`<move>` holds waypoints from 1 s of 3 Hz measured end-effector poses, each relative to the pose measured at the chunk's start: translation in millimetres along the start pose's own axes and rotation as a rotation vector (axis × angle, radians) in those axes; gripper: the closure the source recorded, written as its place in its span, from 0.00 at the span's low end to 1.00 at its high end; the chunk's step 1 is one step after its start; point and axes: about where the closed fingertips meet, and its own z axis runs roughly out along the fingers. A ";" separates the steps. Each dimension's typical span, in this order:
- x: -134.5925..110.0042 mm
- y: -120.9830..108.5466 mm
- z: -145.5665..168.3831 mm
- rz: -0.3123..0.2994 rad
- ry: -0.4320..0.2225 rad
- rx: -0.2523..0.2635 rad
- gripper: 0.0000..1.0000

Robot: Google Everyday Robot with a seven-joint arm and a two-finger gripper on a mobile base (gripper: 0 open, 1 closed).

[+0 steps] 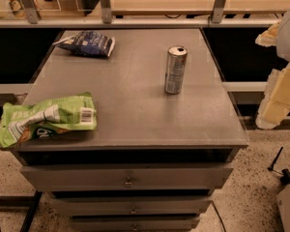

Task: Move redbull can near green rice chip bag

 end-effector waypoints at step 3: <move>-23.8 -29.8 31.0 0.037 -0.168 0.047 0.00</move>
Offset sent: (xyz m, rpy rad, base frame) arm 0.0461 0.0125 -0.0105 0.2031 -0.1207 -0.0177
